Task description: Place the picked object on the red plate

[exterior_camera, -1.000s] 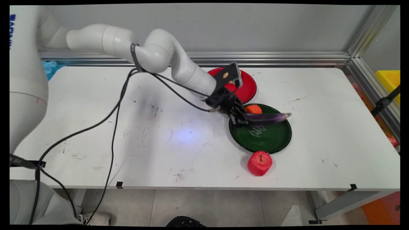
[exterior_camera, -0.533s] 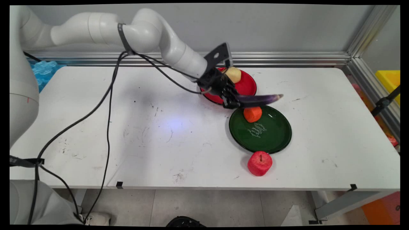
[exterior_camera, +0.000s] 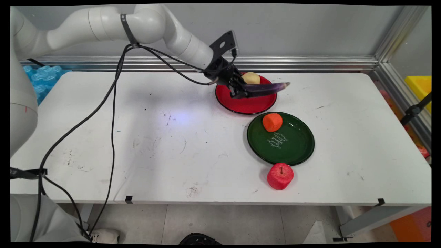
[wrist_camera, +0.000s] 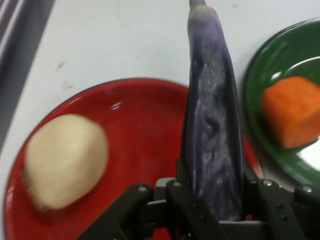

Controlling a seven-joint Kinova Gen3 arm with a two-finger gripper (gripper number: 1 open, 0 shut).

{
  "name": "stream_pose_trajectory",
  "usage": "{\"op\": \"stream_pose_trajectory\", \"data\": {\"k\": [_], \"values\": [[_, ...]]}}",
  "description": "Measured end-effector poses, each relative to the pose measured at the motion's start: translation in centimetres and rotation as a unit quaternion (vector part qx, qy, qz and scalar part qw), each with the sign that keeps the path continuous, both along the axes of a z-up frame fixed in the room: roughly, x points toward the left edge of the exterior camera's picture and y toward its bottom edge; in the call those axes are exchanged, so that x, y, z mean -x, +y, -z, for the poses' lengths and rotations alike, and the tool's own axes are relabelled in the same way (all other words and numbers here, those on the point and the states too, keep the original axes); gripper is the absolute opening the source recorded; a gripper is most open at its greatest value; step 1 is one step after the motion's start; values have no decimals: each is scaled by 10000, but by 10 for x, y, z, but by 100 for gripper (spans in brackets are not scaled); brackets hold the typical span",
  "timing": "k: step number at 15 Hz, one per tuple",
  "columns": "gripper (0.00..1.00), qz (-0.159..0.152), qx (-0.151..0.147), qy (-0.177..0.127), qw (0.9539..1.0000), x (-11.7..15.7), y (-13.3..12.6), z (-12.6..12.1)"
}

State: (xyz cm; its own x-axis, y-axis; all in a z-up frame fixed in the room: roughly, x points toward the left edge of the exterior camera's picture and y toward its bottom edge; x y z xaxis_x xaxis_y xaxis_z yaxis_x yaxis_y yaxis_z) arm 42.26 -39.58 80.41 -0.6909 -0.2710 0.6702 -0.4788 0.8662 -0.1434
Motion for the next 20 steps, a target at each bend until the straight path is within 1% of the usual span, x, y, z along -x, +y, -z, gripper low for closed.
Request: {"op": "stream_pose_trajectory", "data": {"k": [4, 9, 15, 20], "values": [[0, -182, 62, -152, 9997, -23, -14, 11], [0, -238, 21, -309, 9992, -41, -21, 26], [0, -186, -50, -431, 9989, -52, -24, 42], [0, -150, -47, -431, 9989, -54, -25, 49]]}}
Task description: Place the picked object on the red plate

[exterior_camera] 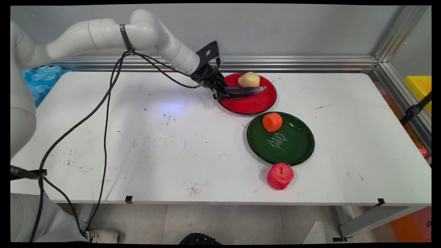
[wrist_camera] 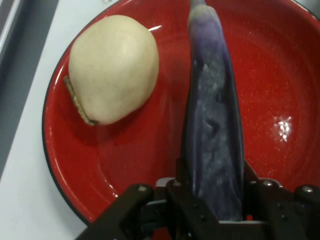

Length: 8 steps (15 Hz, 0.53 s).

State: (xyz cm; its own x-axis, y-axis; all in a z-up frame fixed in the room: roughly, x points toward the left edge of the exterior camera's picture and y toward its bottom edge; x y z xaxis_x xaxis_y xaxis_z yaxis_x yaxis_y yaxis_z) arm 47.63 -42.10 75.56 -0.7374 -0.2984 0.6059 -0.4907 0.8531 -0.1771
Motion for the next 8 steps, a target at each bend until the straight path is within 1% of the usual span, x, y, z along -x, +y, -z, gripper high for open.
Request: {"op": "stream_pose_trajectory", "data": {"k": [3, 4, 8], "values": [[0, 16, 3, 24, 10000, 0, 0, 3], [100, 17, 9, 35, 10000, 0, 0, 4], [100, 8, 86, 123, 9999, 3, -2, 3]]}}
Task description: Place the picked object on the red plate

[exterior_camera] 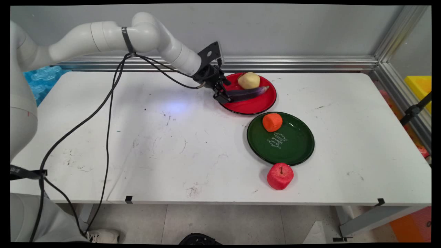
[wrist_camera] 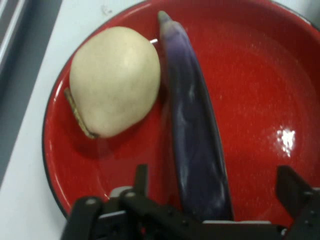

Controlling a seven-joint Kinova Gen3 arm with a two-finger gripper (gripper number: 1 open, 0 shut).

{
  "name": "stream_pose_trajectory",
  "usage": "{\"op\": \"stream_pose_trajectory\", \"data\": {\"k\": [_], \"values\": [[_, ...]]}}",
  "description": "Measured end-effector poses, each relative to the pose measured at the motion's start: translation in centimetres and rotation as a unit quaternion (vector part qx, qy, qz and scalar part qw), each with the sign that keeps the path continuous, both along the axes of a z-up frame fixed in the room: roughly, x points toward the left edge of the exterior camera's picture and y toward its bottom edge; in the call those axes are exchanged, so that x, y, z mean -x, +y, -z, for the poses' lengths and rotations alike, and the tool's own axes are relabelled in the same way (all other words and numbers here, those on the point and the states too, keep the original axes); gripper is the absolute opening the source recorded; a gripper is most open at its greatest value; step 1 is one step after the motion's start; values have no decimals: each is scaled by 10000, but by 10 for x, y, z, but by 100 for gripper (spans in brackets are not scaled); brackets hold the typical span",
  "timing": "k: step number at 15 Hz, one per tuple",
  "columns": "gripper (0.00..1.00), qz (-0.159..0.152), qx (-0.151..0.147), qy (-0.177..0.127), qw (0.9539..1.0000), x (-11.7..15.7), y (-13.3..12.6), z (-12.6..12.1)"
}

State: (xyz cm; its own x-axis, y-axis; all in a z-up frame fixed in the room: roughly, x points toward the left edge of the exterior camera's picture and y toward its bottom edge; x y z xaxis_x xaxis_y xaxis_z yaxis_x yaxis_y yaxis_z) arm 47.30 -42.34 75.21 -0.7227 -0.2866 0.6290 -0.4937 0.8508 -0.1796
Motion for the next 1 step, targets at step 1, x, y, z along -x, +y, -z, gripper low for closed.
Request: {"op": "stream_pose_trajectory", "data": {"k": [1], "values": [[100, -1, 22, 30, 10000, 2, -1, -1]]}}
